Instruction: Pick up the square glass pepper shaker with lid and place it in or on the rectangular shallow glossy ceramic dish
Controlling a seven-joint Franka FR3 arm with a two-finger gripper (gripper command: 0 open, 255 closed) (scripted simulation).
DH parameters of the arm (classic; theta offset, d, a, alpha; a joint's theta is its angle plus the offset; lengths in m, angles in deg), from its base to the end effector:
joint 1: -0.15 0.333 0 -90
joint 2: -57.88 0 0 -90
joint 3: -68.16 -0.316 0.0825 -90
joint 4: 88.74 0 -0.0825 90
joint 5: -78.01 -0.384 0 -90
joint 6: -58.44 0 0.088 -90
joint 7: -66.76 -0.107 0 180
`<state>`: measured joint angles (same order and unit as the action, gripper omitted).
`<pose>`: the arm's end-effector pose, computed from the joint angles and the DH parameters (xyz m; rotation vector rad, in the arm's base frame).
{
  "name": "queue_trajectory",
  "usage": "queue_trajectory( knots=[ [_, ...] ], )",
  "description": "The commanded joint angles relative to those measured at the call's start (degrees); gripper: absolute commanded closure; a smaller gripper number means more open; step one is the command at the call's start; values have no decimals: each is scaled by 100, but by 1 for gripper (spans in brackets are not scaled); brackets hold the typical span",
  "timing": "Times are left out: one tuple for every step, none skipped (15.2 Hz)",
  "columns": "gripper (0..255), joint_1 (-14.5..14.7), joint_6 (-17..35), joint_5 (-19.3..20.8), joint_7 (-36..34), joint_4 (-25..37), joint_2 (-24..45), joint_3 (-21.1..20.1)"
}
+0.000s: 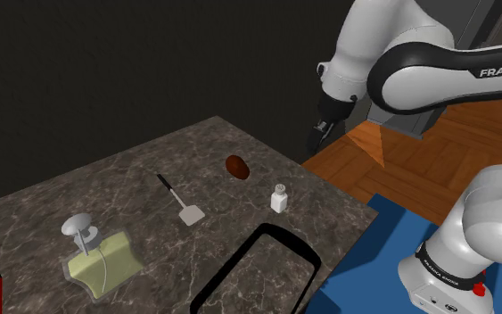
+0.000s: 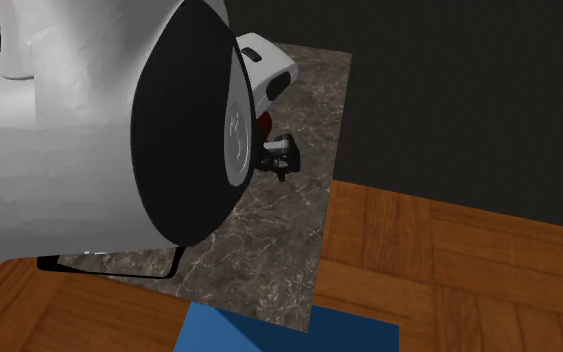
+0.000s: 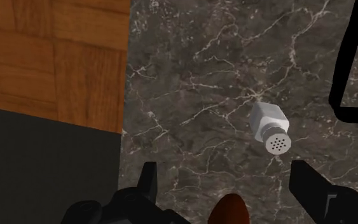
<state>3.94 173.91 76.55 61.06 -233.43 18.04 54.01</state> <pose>0.3427 0.1213 0.5129 3.0172 0.2454 0.2909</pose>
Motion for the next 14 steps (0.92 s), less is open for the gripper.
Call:
queue_trajectory(
  knots=[
    [0,16,452,-14,-167,-131,269,-188],
    [0,23,655,-15,-260,-181,403,-290],
    [0,26,858,-7,-357,-221,548,-394],
    [0,23,1061,8,-458,-253,701,-502],
    [0,13,1263,33,-564,-275,864,-612],
    [0,-3,1464,70,-678,-289,1035,-725],
    [0,-29,1663,118,-798,-294,1215,-844],
    [0,-63,1859,183,-927,-290,1403,-966],
    [0,-105,2051,267,-1069,-276,1599,-1091],
    [0,-156,2239,371,-1223,-254,1803,-1220],
    [0,-219,2421,500,-1393,-221,2015,-1354],
    [0,-241,2481,551,-1455,-208,2089,-1399],
    [0,-272,2567,599,-1489,-228,2160,-1420],
    [0,-306,2653,651,-1526,-247,2232,-1441]
  ],
)
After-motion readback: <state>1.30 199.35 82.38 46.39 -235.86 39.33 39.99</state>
